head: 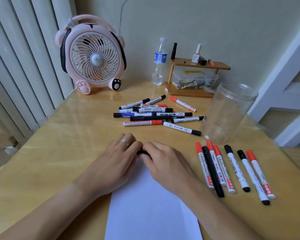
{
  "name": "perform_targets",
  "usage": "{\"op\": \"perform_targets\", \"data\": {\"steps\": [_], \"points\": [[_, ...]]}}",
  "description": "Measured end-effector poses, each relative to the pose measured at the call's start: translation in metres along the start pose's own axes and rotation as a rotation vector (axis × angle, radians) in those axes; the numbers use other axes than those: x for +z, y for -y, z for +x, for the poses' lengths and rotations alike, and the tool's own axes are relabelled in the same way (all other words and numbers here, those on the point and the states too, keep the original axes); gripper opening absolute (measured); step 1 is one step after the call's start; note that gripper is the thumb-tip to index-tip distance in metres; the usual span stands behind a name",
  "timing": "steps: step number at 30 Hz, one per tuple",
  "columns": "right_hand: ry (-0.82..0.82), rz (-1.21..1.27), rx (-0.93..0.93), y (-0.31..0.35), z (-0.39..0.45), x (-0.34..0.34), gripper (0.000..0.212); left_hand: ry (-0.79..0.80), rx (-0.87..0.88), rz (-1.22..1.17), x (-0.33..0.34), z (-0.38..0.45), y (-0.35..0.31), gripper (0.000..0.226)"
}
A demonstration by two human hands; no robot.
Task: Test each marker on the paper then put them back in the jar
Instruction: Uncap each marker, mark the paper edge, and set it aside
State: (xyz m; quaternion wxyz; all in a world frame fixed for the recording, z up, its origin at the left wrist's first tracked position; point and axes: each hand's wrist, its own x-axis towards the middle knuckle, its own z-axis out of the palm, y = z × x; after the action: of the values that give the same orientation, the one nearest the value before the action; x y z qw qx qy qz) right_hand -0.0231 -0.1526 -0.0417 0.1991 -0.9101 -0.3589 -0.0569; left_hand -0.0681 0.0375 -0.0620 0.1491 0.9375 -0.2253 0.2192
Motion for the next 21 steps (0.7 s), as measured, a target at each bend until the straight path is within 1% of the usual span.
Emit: {"op": "perform_targets", "data": {"steps": [3,6,9,12,14,16,19,20,21], "points": [[-0.018,0.031,0.011,-0.002,0.001,-0.001,0.023,0.020,-0.005,0.042,0.001,0.002,0.005,0.017],[-0.036,0.051,-0.002,0.001,0.000,-0.002,0.024,-0.015,-0.018,0.107,0.000,0.005,0.005,0.013],[-0.031,-0.022,-0.016,0.003,-0.003,-0.003,0.024,-0.034,-0.030,0.210,-0.003,0.005,0.006,0.010],[-0.003,-0.056,-0.025,-0.004,-0.006,-0.009,0.027,-0.050,-0.039,0.254,-0.005,0.004,0.005,0.011],[-0.008,-0.002,-0.029,-0.006,-0.009,-0.011,0.027,-0.050,-0.040,0.255,-0.005,0.003,0.001,0.011],[-0.048,0.055,-0.015,-0.006,-0.011,-0.013,0.026,-0.058,-0.057,0.255,-0.004,0.003,0.000,0.013],[-0.085,0.158,0.019,-0.010,-0.013,-0.014,0.011,-0.095,-0.159,0.232,-0.007,0.002,0.006,0.021],[-0.095,0.187,0.036,-0.013,-0.013,-0.015,0.010,-0.105,-0.211,0.203,-0.008,0.001,0.010,0.024],[-0.115,0.227,0.055,-0.014,-0.013,-0.015,0.014,-0.113,-0.262,0.164,-0.009,0.000,0.013,0.027]]}}
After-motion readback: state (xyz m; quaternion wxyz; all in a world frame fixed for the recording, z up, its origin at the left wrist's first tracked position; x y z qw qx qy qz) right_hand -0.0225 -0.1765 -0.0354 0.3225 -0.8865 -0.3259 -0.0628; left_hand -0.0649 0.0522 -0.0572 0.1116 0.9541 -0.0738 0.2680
